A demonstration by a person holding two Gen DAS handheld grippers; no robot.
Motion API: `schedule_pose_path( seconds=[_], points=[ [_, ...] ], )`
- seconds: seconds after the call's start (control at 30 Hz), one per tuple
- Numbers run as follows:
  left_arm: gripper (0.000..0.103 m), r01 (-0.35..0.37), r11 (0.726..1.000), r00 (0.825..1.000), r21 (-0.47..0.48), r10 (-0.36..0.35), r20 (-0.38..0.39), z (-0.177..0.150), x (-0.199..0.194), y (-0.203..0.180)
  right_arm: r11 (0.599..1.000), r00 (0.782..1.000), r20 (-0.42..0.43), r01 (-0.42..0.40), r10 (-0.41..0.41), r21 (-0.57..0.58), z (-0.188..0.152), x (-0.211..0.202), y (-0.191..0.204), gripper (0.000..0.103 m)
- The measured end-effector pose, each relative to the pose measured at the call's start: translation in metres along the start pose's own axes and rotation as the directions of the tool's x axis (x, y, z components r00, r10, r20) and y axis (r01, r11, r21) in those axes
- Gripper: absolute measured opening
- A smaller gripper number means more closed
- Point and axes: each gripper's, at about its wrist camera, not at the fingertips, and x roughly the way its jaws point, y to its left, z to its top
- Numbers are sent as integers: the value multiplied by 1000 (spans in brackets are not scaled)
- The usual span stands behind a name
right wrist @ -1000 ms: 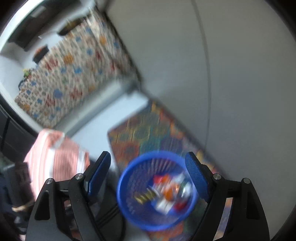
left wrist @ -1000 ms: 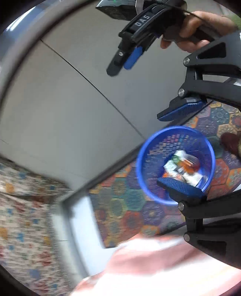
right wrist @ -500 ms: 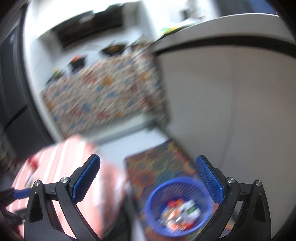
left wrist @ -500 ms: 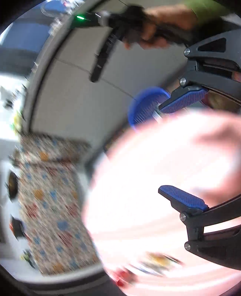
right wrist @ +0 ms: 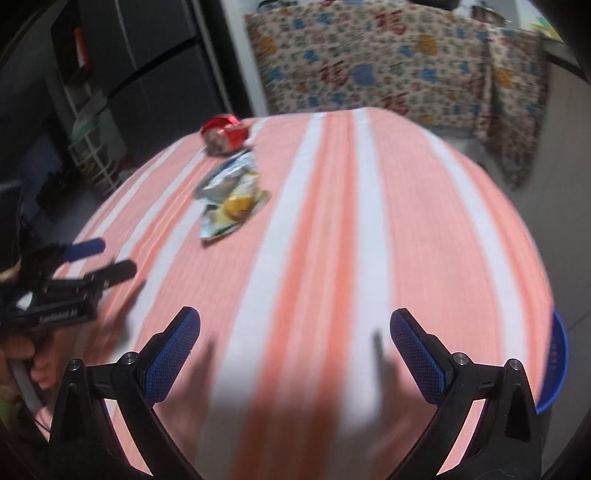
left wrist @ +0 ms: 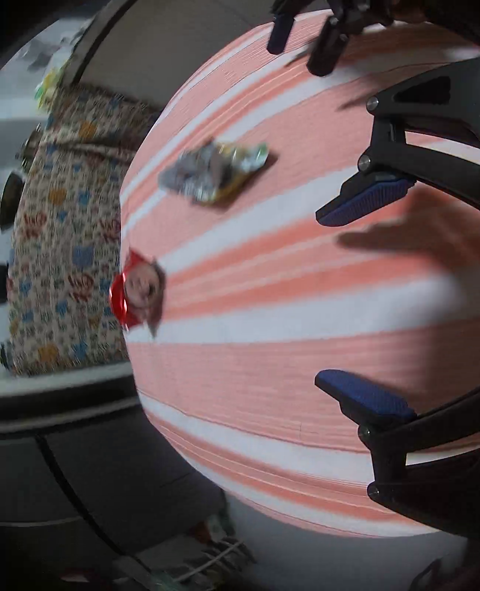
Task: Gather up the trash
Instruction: 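Return both tools to the table, then grasp the silver snack bag with the right tool while the left tool grasps the crushed red can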
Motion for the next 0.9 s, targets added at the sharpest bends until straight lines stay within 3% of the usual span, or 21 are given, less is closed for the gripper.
schedule_pose_path(
  seconds=[0.1, 0.3, 0.33, 0.37, 0.43, 0.57, 0.67, 0.8, 0.9],
  points=[
    [82, 48, 998, 998, -36, -50, -40, 7, 16, 20, 999, 999, -29, -15, 14, -39, 24, 33, 15, 102],
    [82, 79, 996, 996, 46, -77, -48, 30, 27, 29, 997, 998, -48, 35, -38, -70, 55, 85, 44, 101],
    [82, 86, 995, 995, 59, -83, -50, 37, 32, 30, 996, 997, -41, 59, -62, -72, 55, 86, 44, 90],
    [82, 97, 993, 995, 71, -94, -45, 47, 39, 34, 994, 996, -21, 89, -91, -68, 59, 85, 44, 66],
    [82, 109, 990, 994, 94, -106, -34, 68, 57, 40, 997, 998, -18, 65, -66, -51, 59, 77, 35, 46],
    [82, 154, 973, 988, 172, -155, -7, 101, 87, 54, 996, 997, -44, 61, -64, -61, 40, 56, 16, 42],
    [82, 231, 927, 972, 296, -233, -27, 123, 104, 51, 991, 996, -24, 78, -81, -105, 17, 39, 17, 43],
    [82, 309, 822, 946, 479, -317, -66, 139, 117, 35, 993, 996, -13, 90, -91, -76, 12, 36, 13, 44],
    [83, 381, 754, 917, 535, -384, -112, 147, 127, 34, 992, 995, -13, 100, -102, -80, 15, 40, 15, 45]
  ],
)
